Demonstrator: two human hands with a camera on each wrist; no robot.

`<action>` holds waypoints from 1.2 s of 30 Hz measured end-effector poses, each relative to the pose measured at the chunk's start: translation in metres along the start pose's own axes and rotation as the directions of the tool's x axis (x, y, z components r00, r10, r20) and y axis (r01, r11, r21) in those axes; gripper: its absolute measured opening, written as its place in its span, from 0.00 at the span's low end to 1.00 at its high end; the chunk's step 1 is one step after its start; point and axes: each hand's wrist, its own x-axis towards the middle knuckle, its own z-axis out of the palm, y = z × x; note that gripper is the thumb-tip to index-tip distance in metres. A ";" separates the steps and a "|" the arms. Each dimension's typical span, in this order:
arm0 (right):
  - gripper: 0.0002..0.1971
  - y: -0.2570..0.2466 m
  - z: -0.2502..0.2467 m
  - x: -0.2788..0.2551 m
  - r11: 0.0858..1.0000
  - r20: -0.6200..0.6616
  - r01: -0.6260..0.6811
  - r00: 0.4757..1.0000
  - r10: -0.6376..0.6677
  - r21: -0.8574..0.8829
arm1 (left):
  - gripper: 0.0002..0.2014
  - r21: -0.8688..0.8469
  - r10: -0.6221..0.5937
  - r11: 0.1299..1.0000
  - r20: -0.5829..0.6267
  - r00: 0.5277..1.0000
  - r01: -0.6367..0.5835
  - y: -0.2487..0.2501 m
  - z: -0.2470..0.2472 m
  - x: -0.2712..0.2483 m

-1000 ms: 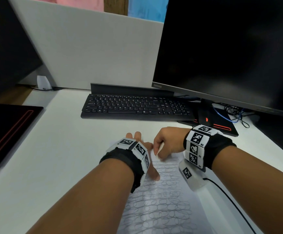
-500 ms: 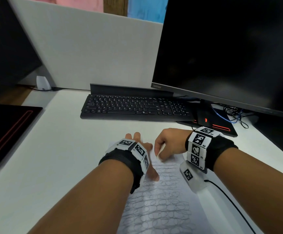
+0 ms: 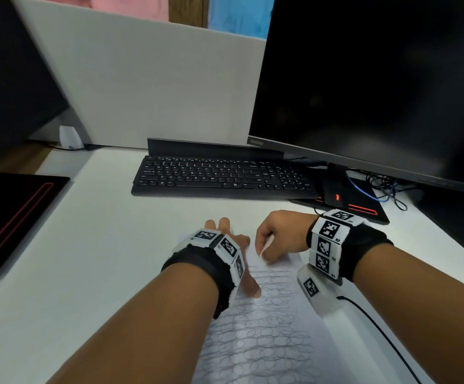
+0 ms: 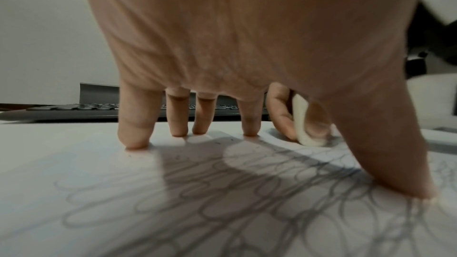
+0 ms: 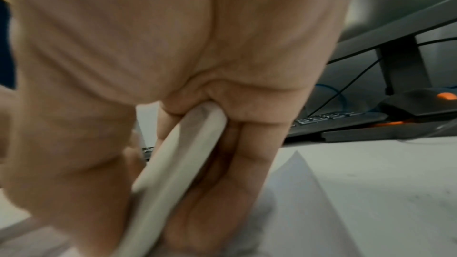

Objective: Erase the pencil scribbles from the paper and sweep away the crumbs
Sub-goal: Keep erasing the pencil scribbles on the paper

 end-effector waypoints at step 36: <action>0.06 0.015 0.001 -0.001 1.000 -0.072 -0.005 0.997 0.007 0.029 | 0.51 -0.002 -0.026 1.000 0.018 1.000 0.026 0.003 -0.004 -0.005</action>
